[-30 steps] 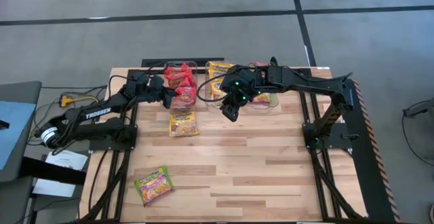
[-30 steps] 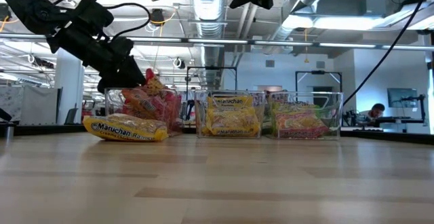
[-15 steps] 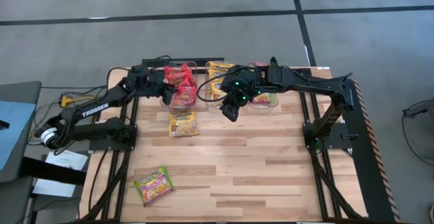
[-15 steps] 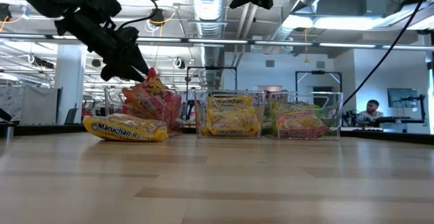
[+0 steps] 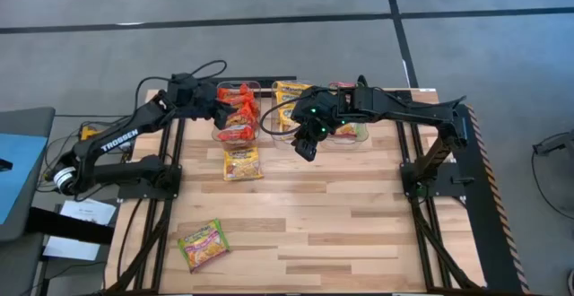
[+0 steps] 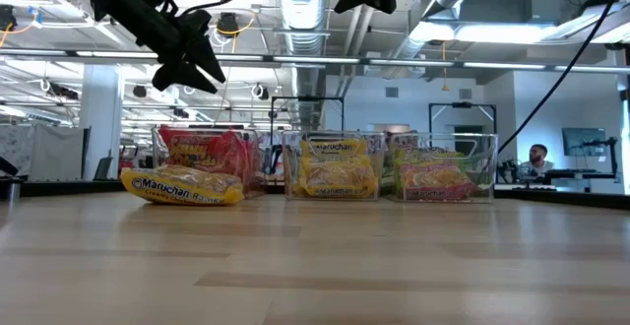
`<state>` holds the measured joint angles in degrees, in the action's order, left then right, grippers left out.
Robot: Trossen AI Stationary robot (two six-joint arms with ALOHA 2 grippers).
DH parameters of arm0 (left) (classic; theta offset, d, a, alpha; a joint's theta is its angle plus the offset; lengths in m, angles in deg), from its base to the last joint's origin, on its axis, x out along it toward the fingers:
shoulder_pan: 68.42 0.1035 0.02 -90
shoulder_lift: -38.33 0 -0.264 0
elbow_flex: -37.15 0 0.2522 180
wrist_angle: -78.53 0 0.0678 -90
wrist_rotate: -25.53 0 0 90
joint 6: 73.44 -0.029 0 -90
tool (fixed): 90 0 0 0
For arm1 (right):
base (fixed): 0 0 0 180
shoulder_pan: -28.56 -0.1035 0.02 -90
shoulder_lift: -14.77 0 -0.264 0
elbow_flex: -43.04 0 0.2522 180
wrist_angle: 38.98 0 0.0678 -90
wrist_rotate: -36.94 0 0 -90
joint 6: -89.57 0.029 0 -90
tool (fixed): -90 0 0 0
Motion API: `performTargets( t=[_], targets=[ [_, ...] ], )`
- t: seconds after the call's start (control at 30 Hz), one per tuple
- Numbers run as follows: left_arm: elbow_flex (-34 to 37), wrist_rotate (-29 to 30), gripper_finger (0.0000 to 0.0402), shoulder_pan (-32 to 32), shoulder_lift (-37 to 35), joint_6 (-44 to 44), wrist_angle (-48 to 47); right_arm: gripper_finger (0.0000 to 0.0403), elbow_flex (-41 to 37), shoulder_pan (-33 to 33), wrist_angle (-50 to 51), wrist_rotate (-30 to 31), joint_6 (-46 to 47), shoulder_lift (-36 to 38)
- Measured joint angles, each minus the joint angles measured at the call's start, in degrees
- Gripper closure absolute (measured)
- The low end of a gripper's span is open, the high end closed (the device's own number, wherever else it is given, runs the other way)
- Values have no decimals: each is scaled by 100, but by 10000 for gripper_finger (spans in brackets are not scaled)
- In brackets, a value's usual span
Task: Sort Maruchan noodles
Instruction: Put the yellow noodle pack into the middle transparent bin
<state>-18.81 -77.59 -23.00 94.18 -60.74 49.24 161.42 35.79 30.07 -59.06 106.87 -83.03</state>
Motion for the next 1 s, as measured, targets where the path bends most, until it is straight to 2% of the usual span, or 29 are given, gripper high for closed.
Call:
performTargets(
  t=[0.17,0.43,0.6,0.7,0.87,1.0],
  targets=[
    [0,-37,242,-180,217,24,-345,236,0,0,-2,0,-2,0],
    [-204,-1405,242,-488,292,631,510,236,-2,0,210,-15,-362,0],
    [-728,-1458,242,-765,289,679,584,236,-2,0,451,-26,-85,0],
    [-1031,-1458,242,-1021,289,818,548,236,-2,-33,920,-24,-87,0],
    [-1384,-1461,242,-1618,288,1008,479,236,-6,-168,1762,-22,-116,0],
    [-1517,-1471,242,-2147,223,1190,489,236,-24,-422,1995,11,-129,0]
  ],
)
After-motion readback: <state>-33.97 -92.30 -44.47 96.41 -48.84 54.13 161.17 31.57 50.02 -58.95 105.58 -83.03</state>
